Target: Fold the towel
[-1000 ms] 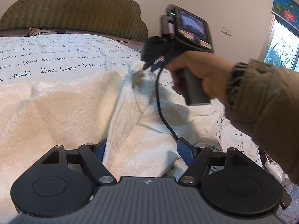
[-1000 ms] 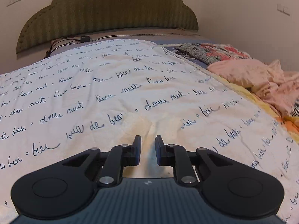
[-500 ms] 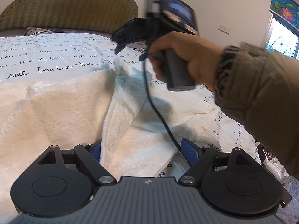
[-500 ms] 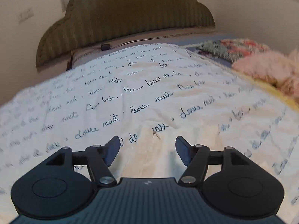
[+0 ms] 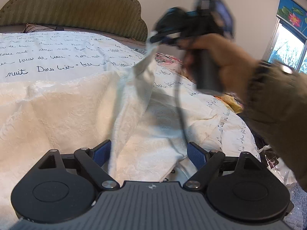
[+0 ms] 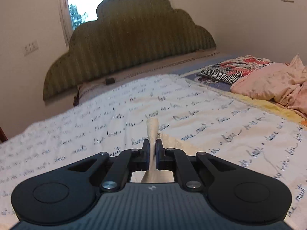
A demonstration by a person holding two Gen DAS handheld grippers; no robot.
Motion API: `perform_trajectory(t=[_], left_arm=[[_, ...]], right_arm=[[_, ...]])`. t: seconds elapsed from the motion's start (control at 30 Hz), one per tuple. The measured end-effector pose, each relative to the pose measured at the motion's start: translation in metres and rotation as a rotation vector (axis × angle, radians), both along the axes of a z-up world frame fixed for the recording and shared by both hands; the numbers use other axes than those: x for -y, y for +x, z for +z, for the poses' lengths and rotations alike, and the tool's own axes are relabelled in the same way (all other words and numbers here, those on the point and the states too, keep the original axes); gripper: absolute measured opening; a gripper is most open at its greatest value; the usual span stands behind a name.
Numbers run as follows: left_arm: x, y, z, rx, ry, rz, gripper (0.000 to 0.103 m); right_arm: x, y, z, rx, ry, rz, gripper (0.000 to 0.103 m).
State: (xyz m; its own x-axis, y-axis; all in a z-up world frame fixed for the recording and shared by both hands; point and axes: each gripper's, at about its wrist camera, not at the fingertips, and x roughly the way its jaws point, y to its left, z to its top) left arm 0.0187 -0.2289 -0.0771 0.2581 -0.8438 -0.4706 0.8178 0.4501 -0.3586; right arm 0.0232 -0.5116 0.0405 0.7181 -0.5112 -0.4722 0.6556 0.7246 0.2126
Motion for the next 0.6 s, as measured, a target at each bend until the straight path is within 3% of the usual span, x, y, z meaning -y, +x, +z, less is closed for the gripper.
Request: perform_trajectory(t=[0.1,0.2,0.37,0.4,0.47,0.5,0.6], left_arm=[[-0.002,0.000,0.002,0.007,0.000,0.021,0.084],[-0.001,-0.004,0.011,0.055,0.034,0.074,0.072],[0.028,-0.022,0.017,0.237,0.245,0.097,0.058],[0.033,-0.026,0.017,0.272,0.272,0.098,0.052],[0.043,-0.038,0.020,0.372,0.332,0.098,0.020],[0.046,-0.042,0.020,0.403,0.349,0.096,0.011],[0.050,-0.045,0.019,0.438,0.363,0.099,0.005]], right_arm=[[-0.002,-0.048,0.023,0.097,0.012,0.003,0.006],[0.000,-0.084,0.033,0.153,0.032,0.001,0.006],[0.014,-0.119,0.026,0.206,0.109,-0.018,0.006],[0.018,-0.124,0.023,0.227,0.138,-0.024,0.006],[0.023,-0.131,0.019,0.252,0.161,-0.030,0.006],[0.025,-0.134,0.017,0.256,0.163,-0.030,0.006],[0.035,-0.137,0.010,0.260,0.195,-0.038,0.006]])
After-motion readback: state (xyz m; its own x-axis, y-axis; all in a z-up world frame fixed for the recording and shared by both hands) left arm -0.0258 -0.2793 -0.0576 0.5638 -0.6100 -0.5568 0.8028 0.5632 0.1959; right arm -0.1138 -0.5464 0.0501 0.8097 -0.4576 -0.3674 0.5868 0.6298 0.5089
